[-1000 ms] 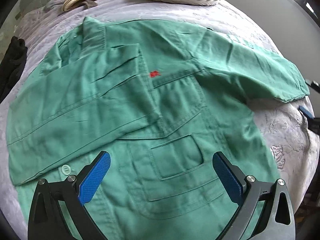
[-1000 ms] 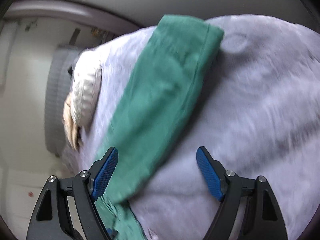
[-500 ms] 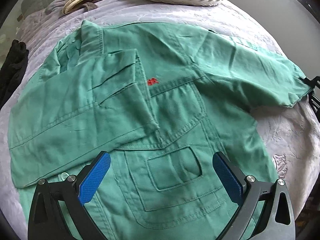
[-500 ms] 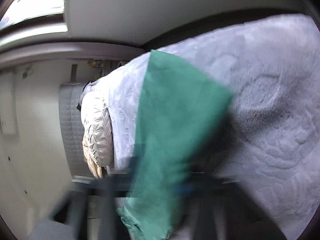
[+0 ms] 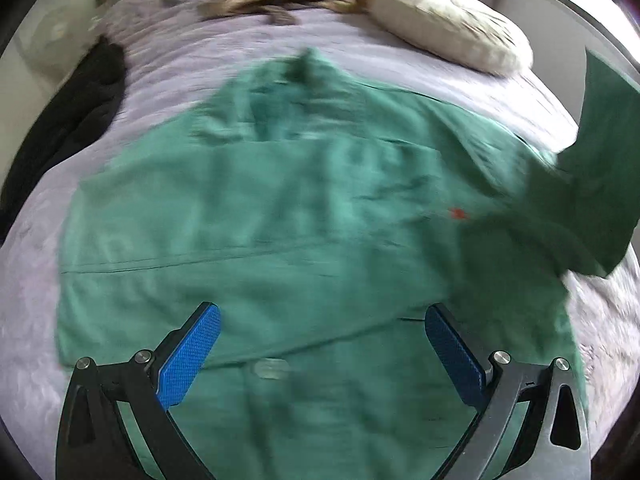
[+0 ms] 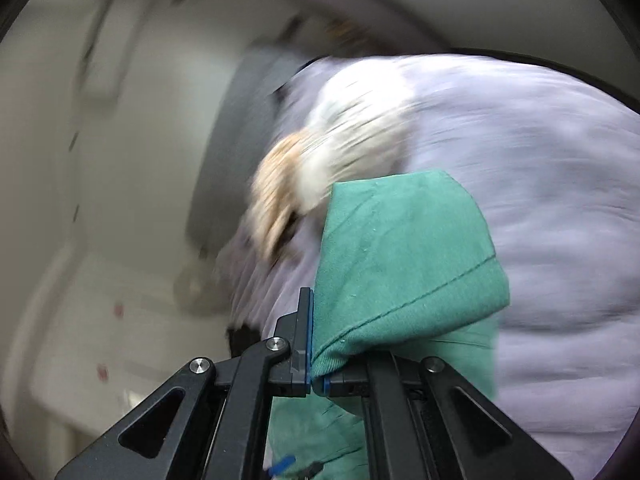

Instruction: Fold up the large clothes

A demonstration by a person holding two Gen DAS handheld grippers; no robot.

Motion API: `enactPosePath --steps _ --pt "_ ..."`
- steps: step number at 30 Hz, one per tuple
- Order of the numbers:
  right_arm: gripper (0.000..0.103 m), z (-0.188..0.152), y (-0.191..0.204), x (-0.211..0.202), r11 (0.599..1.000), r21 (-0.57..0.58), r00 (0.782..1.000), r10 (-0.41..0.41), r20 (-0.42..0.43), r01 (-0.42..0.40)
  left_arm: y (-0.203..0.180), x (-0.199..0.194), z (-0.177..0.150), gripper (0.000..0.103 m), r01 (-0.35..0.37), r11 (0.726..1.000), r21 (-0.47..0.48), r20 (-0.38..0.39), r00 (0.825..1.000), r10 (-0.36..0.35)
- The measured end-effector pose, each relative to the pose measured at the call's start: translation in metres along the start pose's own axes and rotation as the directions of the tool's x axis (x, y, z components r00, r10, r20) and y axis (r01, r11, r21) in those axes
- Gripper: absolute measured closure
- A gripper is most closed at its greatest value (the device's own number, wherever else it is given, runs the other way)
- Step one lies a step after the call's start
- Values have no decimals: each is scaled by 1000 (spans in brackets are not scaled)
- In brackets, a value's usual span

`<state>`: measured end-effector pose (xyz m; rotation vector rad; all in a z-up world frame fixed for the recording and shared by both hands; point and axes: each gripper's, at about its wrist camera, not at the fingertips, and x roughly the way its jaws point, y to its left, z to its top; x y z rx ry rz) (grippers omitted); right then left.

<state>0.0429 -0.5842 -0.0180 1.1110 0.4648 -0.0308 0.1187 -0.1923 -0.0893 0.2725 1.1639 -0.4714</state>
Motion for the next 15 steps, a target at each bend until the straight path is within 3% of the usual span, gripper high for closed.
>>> enactPosePath --steps 3,6,8,11,15 --pt "99 -41 71 65 977 -215 991 -20 -133 -9 41 -4 1 1 -38 998 -57 21 999 39" --pt "99 -91 104 124 942 -336 966 -65 -252 -24 80 -3 0 1 -79 990 -118 30 996 83" --pt "99 -135 108 161 936 -351 936 -95 -340 -33 104 -1 -5 1 -107 982 -154 32 993 113" --pt "99 -198 92 215 934 -356 872 -180 -455 7 134 6 -14 1 -122 970 -211 13 992 127" --pt "95 -240 56 262 917 -372 785 -334 -522 143 153 16 -27 1 -117 964 -239 -13 993 117"
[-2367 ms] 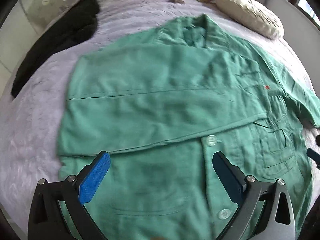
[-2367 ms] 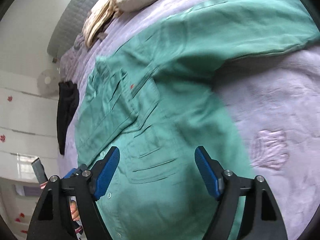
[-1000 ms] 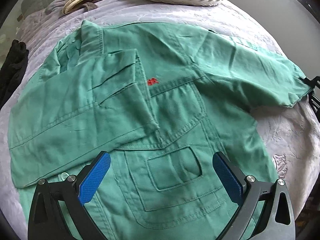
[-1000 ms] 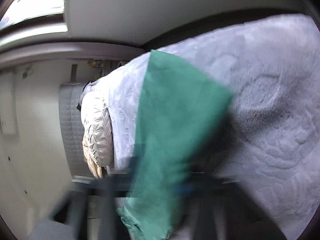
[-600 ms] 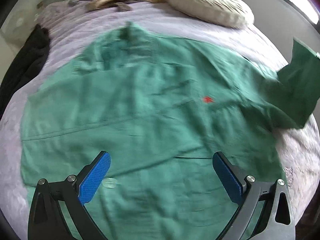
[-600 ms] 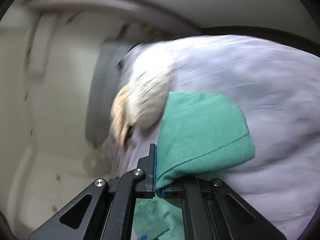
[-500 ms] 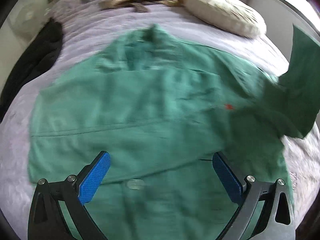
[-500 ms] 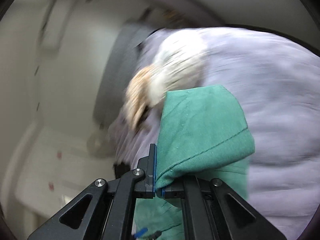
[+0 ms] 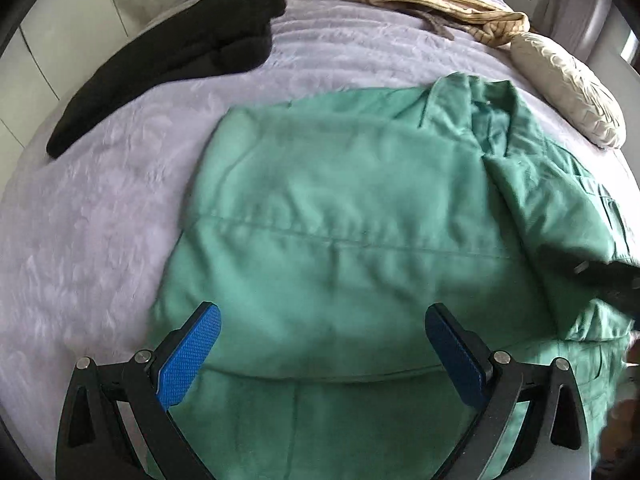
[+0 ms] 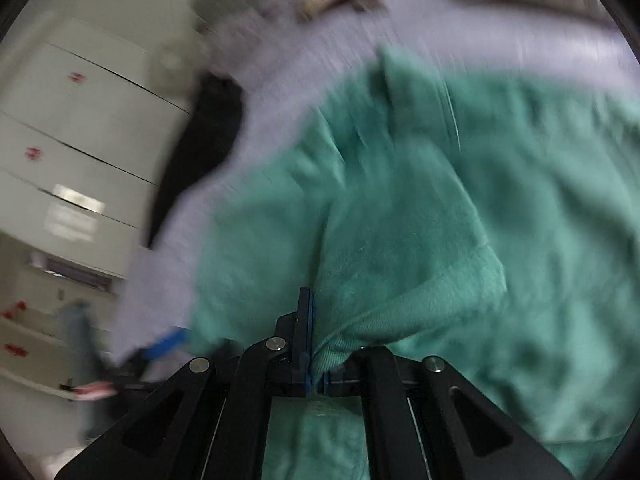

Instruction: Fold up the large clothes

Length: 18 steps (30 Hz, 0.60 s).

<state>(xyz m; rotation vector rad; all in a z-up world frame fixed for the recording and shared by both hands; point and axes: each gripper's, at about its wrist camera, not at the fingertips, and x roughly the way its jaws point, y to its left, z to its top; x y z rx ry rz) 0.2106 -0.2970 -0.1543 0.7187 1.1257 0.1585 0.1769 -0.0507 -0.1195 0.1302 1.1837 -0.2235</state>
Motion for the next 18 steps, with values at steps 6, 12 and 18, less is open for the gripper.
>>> enactPosePath --steps 6,12,18 --pt "60 -25 -22 -35 984 176 997 -6 78 -8 22 -5 -6 1 17 1000 -7 14 1000 -17" --pt "93 -12 9 -45 999 39 989 -26 142 21 45 -14 -7 1 31 999 -44 40 999 -29" --pt "60 -37 96 14 927 -333 983 -182 3 173 65 -9 -6 1 17 995 -100 31 999 -14"
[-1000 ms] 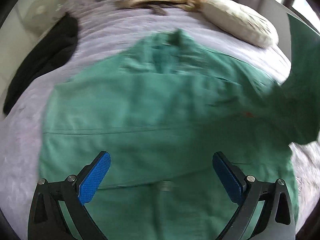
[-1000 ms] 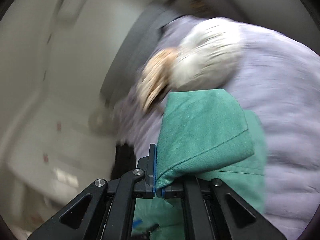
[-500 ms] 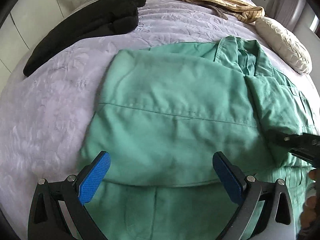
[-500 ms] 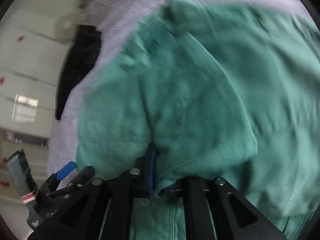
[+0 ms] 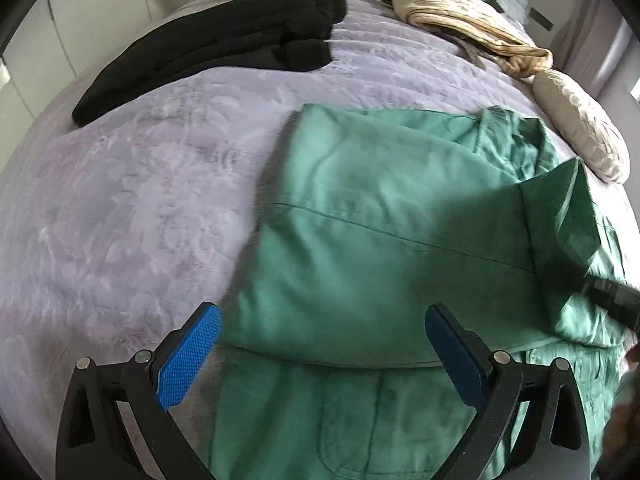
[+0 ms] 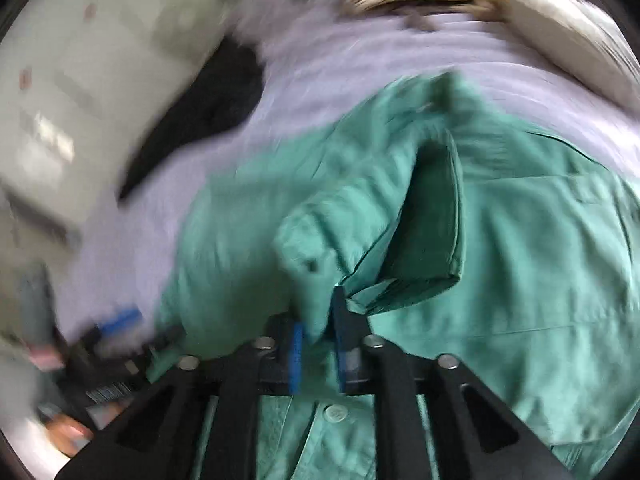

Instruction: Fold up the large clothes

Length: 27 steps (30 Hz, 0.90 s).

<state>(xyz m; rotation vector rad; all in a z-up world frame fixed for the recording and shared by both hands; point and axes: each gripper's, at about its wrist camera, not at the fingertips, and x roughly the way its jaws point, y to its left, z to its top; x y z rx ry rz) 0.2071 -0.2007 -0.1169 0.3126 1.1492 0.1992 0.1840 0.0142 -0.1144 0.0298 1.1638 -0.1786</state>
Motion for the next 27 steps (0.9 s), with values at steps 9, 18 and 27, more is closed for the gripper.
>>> enactPosePath --steps 9,18,27 --pt "53 -76 -78 -41 939 320 992 119 31 -122 -37 2 7 1 84 995 63 -16 996 -83" --pt "53 -193 -245 -103 486 815 940 40 339 -315 -113 29 15 1 97 982 161 -49 995 -90" --pt "75 -238 -282 -76 84 778 782 32 622 -622 -207 5 50 1 154 924 351 10 986 -168"
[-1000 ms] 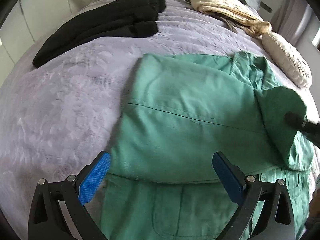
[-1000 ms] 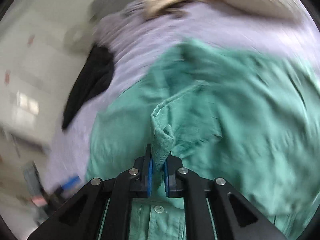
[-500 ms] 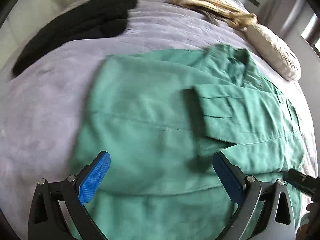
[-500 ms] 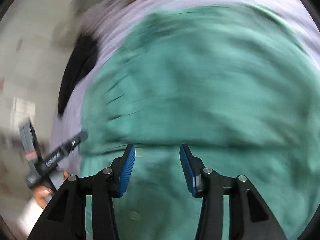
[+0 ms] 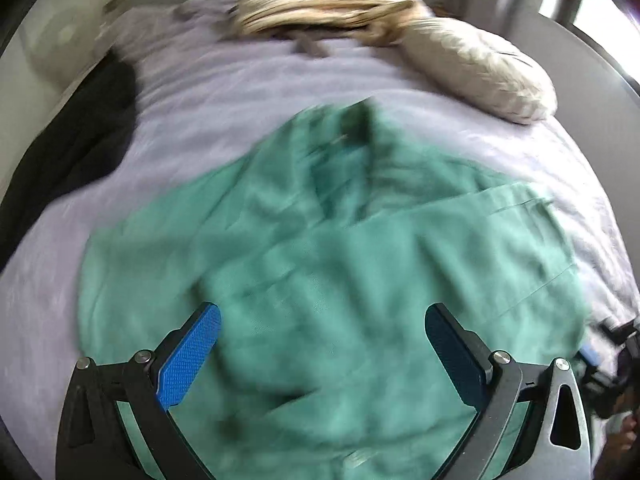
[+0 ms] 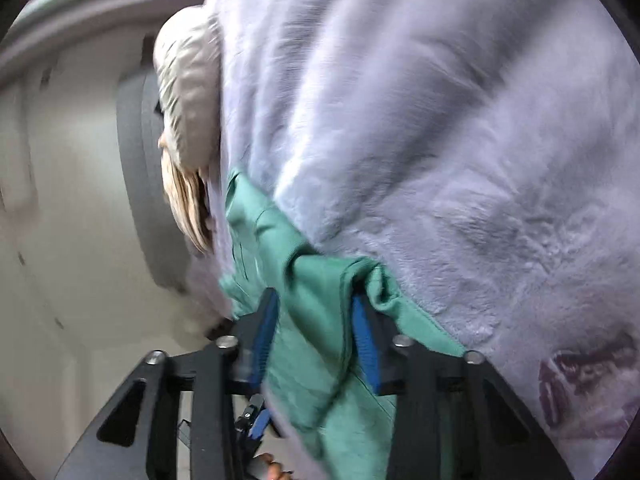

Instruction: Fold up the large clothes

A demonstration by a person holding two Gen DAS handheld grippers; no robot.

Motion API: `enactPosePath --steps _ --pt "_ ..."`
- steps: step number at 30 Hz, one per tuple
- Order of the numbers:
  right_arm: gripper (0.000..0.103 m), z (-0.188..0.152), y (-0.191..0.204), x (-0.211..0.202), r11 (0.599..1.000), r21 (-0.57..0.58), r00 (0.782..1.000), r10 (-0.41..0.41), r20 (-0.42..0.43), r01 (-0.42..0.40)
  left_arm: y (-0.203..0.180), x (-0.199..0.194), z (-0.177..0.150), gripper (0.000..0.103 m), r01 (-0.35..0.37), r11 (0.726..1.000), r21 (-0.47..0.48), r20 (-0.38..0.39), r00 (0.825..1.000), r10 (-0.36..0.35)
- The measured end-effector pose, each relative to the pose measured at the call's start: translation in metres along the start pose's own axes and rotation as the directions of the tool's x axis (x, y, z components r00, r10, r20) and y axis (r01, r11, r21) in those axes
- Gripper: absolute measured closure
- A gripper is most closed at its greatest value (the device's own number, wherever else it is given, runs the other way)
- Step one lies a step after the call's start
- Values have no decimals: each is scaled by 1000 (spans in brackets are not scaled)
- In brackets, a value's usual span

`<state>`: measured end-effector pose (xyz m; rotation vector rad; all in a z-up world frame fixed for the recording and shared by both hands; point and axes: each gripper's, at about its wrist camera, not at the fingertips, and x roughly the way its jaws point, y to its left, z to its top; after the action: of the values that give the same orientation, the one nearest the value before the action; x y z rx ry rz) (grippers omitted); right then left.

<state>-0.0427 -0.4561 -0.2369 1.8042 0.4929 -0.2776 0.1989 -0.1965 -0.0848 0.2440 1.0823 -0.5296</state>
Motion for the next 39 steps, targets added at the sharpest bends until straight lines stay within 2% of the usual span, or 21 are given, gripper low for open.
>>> enactPosePath --steps 1,2,5,8,14,15,16,17,18,19,20,22,25,27,29,32,35,38,39 --pt "97 3 -4 3 1000 21 1000 6 -7 -6 -13 1 11 1 22 1000 21 7 1000 -22" --pt "100 3 -4 3 1000 17 1000 4 -7 -4 -24 4 19 1 39 999 37 11 999 -39" --pt "100 7 1 -17 995 -83 998 -59 19 60 -69 15 50 1 92 990 107 18 995 -95" --pt "100 11 -3 -24 991 -115 998 -63 -9 62 -125 38 80 1 162 967 197 -7 987 -163" --pt "100 24 3 -16 990 -135 998 -51 -44 45 -215 88 104 2 193 926 324 -81 981 -175" --pt "99 25 4 -15 989 -140 997 -52 -49 45 -223 94 104 12 190 924 333 -95 981 -168" --pt "99 26 5 -14 988 -146 997 -54 -53 45 -232 103 104 30 185 919 347 -122 981 -152" --pt "99 27 7 -12 988 -149 997 -54 -54 45 -240 112 103 40 177 913 367 -157 979 -126" --pt "99 28 8 -11 988 -150 997 -47 -57 38 -246 118 101 55 177 905 386 -180 977 -114" --pt "99 29 7 -10 989 -146 997 -43 -58 34 -248 118 99 76 184 896 405 -179 977 -119" --pt "99 29 6 -10 989 -142 997 -38 -60 29 -251 117 96 85 197 884 425 -177 975 -133" --pt "100 30 10 -10 987 -154 998 -46 -52 38 -251 107 94 92 190 876 444 -140 980 -142" --pt "101 23 39 -26 950 -302 997 -71 37 79 -244 86 101 92 189 883 430 -64 982 -179" --pt "101 14 49 -35 923 -363 991 -103 89 129 -244 86 105 92 202 884 421 -59 979 -196" --pt "101 11 42 -35 920 -344 980 -150 130 187 -248 98 99 92 178 884 432 -63 984 -167" --pt "103 18 14 -27 927 -272 965 -235 121 260 -255 116 89 92 99 898 429 -27 995 -96" --pt "103 22 7 -33 942 -250 974 -206 91 223 -257 114 93 91 93 915 392 -4 995 -99" --pt "102 21 17 -47 931 -300 978 -186 99 207 -251 97 103 91 130 920 370 11 990 -144" --pt "98 21 20 -51 928 -320 981 -171 94 192 -250 92 105 91 146 918 368 3 987 -159"
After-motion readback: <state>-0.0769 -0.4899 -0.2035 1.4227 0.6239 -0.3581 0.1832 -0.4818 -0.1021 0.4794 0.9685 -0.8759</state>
